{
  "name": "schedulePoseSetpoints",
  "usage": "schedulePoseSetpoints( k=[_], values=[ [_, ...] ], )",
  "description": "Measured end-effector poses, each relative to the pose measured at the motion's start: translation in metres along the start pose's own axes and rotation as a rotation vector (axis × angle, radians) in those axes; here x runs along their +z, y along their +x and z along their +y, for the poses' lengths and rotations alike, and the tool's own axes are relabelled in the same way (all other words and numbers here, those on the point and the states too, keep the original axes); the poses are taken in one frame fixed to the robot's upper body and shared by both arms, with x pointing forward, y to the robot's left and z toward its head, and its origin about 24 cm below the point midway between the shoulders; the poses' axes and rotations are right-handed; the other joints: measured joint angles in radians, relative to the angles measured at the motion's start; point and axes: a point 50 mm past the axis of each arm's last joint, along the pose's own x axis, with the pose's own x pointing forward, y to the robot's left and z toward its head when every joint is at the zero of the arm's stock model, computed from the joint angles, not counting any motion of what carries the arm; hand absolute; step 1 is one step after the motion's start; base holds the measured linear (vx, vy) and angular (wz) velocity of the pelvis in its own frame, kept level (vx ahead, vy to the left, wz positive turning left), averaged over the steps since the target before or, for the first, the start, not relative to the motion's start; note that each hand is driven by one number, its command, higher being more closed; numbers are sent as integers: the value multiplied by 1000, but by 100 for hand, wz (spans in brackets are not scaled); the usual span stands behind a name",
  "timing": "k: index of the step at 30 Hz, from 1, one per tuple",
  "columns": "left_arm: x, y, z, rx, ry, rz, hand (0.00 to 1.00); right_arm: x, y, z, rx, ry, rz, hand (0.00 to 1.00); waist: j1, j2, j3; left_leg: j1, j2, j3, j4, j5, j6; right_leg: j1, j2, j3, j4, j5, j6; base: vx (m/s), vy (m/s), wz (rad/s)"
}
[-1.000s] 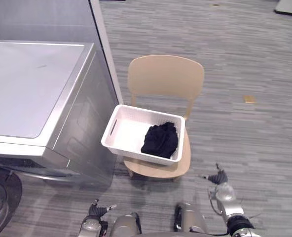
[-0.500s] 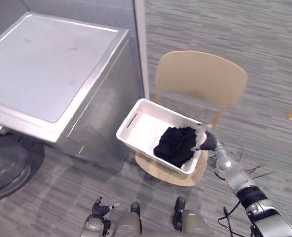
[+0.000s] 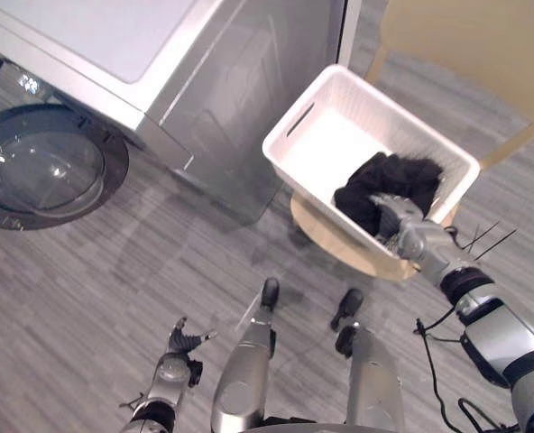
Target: Pick up the laundry basket with both hands and put the clothes into the washing machine.
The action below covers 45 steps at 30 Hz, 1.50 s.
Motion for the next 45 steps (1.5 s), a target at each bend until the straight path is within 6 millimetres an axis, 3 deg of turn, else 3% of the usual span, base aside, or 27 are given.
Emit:
schedulePoseSetpoints(
  k=[4,5,10,14,16,18,23,25,28,33,37,40,45],
  values=[
    [23,5,-5,-12,-20,-64,0,-1,3,-22,-48,-42,-7,0,-5,-8,3,-45,4,2,-42,33,-6,-71,-10,-5,24,0,-1,-85,-72,11],
    [36,6,-8,-17,-39,-100,0,1,4,-29,-63,-58,-21,100,-5,-10,2,-67,4,6,-38,33,-6,-94,-15,-6,36,-2,-4,-66,-64,5],
    [76,10,-12,-22,-96,-216,0,8,7,-56,-128,-114,-43,100,-8,-33,1,-127,18,28,-38,35,-12,-158,-17,-16,54,-7,-11,-46,-56,2],
    [84,7,-19,-39,-127,-237,0,15,8,-64,-171,-74,-54,100,-1,-34,1,-131,25,42,-39,36,-13,-166,-19,-21,64,-11,-17,-11,-52,4],
    [84,6,-23,-48,-138,-235,0,22,9,-60,-189,-11,-64,100,9,-31,2,-131,28,51,-48,39,-17,-175,-20,-21,71,-14,-20,20,-45,-1],
    [82,5,-25,-53,-143,-231,0,36,9,-41,-152,58,-93,100,23,-32,2,-123,38,54,-64,74,-26,-176,-18,-24,88,-21,-30,56,-61,3],
    [80,4,-27,-61,-139,-216,0,52,1,-27,-144,250,-152,100,23,-39,7,-65,34,53,-68,95,-27,-119,-31,-30,117,-49,-32,95,-59,14],
    [75,4,-25,-59,-132,-202,0,57,-3,-28,-169,355,-168,100,21,-49,12,-13,32,53,-74,94,-27,-70,-30,-25,110,-57,-27,71,-57,-1],
    [61,3,-24,-55,-118,-164,0,47,-9,-38,-236,523,-154,100,11,-50,12,45,36,49,-99,92,-24,-13,-17,-22,83,-59,-21,11,-20,-5],
    [23,0,-11,-26,-70,-56,0,26,-23,-20,-283,832,-62,100,-8,-72,-4,123,52,36,-145,84,-10,80,28,-23,-3,-50,13,7,4,-5],
    [-9,-8,-11,-22,-72,47,0,19,-42,9,-285,1042,-1,100,-31,-100,-85,151,52,36,-137,81,-11,151,56,-24,-91,0,11,99,2,-3],
    [-24,-13,-9,-11,-86,101,0,20,-57,21,-316,1170,15,100,-37,-100,-138,197,39,36,-134,78,-8,226,60,-20,-163,29,25,100,14,-5],
    [-54,-23,-1,30,-130,200,0,32,-79,32,-369,1413,-5,100,-52,-102,-231,274,38,43,-125,16,5,343,83,-5,-279,70,53,36,34,-12]
  ],
)
